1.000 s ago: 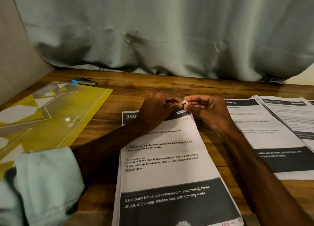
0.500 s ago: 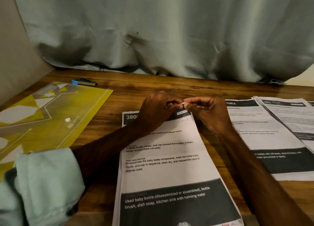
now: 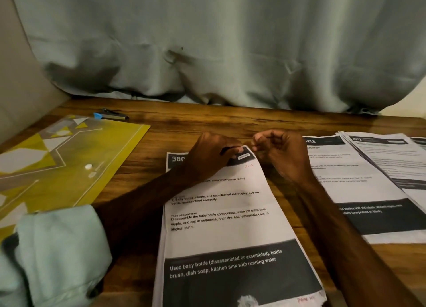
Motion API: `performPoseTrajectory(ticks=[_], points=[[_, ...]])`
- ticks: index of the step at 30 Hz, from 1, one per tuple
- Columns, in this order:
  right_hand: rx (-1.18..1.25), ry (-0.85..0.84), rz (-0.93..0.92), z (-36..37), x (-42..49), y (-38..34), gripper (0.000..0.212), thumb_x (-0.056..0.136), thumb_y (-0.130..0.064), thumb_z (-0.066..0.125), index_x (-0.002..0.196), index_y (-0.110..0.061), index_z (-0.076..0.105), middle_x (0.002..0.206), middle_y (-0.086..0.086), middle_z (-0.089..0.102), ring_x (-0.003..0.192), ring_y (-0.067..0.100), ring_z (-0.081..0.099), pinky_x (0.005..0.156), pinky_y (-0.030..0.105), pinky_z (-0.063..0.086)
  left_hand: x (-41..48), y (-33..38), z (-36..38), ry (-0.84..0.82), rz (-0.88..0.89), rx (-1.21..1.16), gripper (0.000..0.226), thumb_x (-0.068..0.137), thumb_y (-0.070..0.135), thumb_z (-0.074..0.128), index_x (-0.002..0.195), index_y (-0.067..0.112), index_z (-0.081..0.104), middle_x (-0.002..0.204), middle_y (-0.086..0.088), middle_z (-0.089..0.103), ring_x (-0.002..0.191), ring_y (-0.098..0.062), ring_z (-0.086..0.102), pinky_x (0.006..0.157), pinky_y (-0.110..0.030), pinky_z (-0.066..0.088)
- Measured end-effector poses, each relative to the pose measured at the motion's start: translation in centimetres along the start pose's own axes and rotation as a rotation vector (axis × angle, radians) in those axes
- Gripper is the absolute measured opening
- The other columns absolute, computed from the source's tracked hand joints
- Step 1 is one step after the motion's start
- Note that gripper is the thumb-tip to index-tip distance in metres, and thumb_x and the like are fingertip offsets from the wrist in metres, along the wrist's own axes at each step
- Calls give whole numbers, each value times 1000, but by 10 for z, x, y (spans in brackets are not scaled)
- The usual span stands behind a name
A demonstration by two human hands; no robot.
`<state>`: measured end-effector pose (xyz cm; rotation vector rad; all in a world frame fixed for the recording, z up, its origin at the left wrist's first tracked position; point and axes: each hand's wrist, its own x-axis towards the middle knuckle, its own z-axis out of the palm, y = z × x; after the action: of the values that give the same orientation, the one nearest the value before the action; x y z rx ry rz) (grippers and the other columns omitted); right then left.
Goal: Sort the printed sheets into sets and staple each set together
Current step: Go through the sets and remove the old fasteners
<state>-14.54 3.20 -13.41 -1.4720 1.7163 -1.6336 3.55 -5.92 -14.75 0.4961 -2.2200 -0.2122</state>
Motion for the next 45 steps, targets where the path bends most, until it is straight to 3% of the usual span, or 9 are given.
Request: performPoseTrajectory(ticks=[3,9,15,21,30,34,37,41,45], points=[[-402,-109,3,-5,9,14,11,96,-14,70,105,-16,76,99,-3,75,93,12,70,91,28,55,0,-8,2,-65,76,-27,8,93,10,73,92,9,81,88,-3,79,73,-7,67,72,-11,45],[-580,-280,-110,-1,12,20,27,95,-21,71,121,-13,75,115,2,76,96,8,65,84,20,47,-2,-17,0,-138,115,-68,15,92,10,75,107,13,80,95,0,79,73,-3,64,72,-9,40],[-519,-230,-44,-2,13,23,14,87,-18,80,101,-18,79,95,-5,76,87,8,68,83,34,59,-2,-20,0,-158,153,-81,19,93,12,73,111,12,79,101,-2,80,79,-11,73,70,-22,54],[-400,-180,-27,-1,11,16,17,81,-8,85,92,-16,76,82,4,72,69,14,63,67,23,55,-3,-23,2,-171,119,-71,22,93,13,74,115,12,77,107,-3,79,82,-11,73,75,-7,44],[-436,-96,-60,-1,4,7,10,84,-17,84,84,-24,77,76,-11,74,72,6,70,66,18,57,-2,-21,2,-167,118,-94,19,93,13,74,112,12,79,101,-2,80,74,-8,69,71,-2,37],[-451,-70,-97,-1,0,-2,6,84,-20,84,83,-22,78,81,-17,70,78,-1,66,66,3,43,-3,-20,2,-147,142,-84,21,93,11,74,113,10,78,105,-4,79,80,-14,74,72,-16,53],[-389,-105,-140,-1,-1,-3,8,85,-12,82,83,-18,78,78,-11,73,75,5,68,66,8,50,-3,-18,3,-103,130,-79,22,92,10,75,114,9,77,105,-4,79,80,-14,74,73,-24,57],[-256,-111,-139,0,-1,-1,6,88,-6,79,86,-12,77,79,-1,76,73,16,71,70,24,60,-2,-13,2,-29,158,-52,17,90,10,75,107,9,80,96,-4,79,77,-6,67,71,-11,45],[-78,-96,-72,0,0,3,7,87,-7,79,93,-9,79,84,3,78,79,24,76,81,44,63,-1,-11,5,57,76,-34,20,91,16,73,108,9,79,96,-8,78,78,-21,72,69,-32,55]])
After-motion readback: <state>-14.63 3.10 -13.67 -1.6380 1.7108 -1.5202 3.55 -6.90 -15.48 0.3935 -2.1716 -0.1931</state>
